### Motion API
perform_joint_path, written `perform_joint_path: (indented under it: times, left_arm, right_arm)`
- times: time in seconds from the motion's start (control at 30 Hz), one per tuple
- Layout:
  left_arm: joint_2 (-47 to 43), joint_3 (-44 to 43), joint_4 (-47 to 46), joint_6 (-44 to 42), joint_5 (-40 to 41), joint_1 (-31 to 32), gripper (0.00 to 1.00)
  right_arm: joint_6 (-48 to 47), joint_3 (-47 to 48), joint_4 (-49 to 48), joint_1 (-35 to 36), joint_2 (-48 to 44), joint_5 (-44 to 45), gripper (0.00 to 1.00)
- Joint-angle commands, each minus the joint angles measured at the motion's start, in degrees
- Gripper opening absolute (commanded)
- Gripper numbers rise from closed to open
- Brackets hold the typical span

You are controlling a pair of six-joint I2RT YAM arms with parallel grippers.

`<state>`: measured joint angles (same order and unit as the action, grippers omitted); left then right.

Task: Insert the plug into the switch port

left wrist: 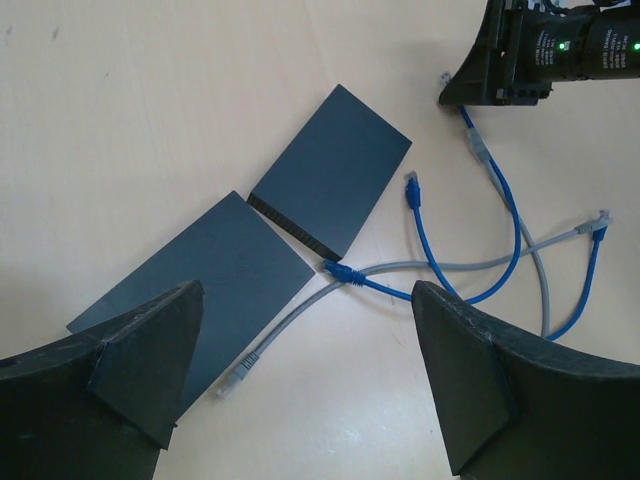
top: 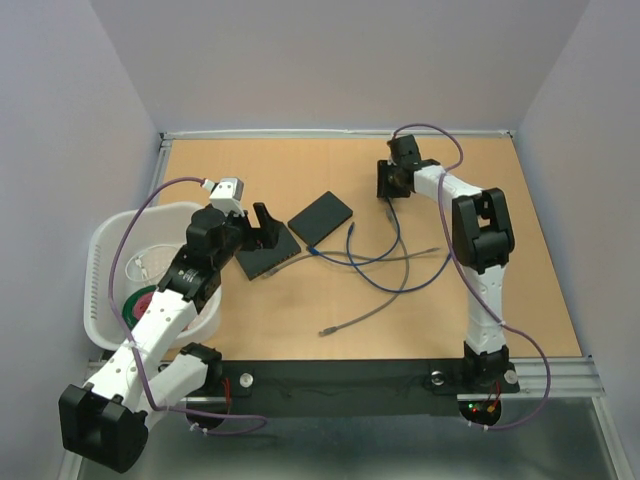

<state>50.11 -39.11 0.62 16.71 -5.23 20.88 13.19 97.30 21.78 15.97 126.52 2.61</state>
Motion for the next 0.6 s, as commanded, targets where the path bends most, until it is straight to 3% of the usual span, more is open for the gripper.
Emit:
perform_joint_path:
  times: [0.0, 0.43, 0.5, 0.57]
  left_arm:
    - [-0.62, -0.97, -2.20, -2.03, 1.36, 0.12, 0.96]
    - [-1.24, -0.97, -1.06, -2.21, 1.37, 0.21, 0.96]
    - [-1.24, -1.05, -1.06, -2.21, 1.19, 0.21, 0.96]
    - [-1.33, -0.97, -1.06, -2.21, 1.37, 0.30, 0.96]
  right_arm:
    - [-1.41, 4.13, 0.46, 0.64, 0.65, 1.78, 0.51]
    - [-1.77, 4.31, 1.69, 2.05, 2.68, 4.77, 0.38]
    - [-1.68, 3.52, 1.69, 2.23, 2.59, 3.37, 0.30]
    - [-1.59, 2.29, 1.60, 2.31, 2.33, 2.32, 0.16]
